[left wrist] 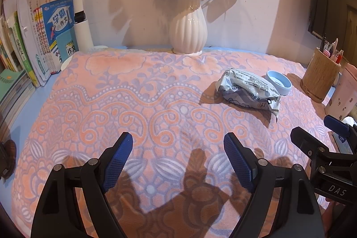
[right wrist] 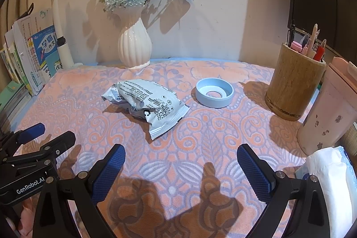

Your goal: Organize books

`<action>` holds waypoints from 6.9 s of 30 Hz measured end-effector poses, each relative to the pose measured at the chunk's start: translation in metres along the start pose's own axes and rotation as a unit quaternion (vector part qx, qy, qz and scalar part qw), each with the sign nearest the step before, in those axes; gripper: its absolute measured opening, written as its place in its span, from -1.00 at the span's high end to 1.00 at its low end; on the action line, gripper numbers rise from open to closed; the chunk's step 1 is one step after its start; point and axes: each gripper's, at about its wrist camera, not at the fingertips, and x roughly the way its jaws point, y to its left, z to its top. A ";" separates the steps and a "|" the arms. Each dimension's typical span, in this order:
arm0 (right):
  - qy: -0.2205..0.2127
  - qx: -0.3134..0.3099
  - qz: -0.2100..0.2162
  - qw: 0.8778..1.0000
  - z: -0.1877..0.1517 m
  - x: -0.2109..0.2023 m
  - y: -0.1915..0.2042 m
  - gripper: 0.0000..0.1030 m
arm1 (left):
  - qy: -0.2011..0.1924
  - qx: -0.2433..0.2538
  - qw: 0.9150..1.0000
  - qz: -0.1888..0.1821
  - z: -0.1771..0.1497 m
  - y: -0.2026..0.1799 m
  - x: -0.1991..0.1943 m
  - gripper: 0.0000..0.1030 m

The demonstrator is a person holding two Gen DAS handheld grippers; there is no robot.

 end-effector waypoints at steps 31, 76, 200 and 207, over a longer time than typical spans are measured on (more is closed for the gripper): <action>0.046 0.068 0.017 0.996 0.021 -0.009 -0.037 -0.95 | 0.034 -0.031 0.995 -0.086 0.025 0.004 -0.016 -0.60; 0.114 0.101 0.060 0.987 0.049 0.030 -0.054 -0.24 | 0.175 0.126 0.939 -0.269 0.059 -0.014 0.046 0.05; 0.014 0.036 0.066 0.997 0.044 -0.046 -0.002 -0.65 | 0.008 -0.007 0.999 -0.050 0.031 0.027 -0.039 -0.71; 0.042 0.004 0.061 0.997 0.018 -0.003 0.020 -0.65 | 0.005 -0.018 1.000 -0.022 0.004 0.028 -0.010 -0.71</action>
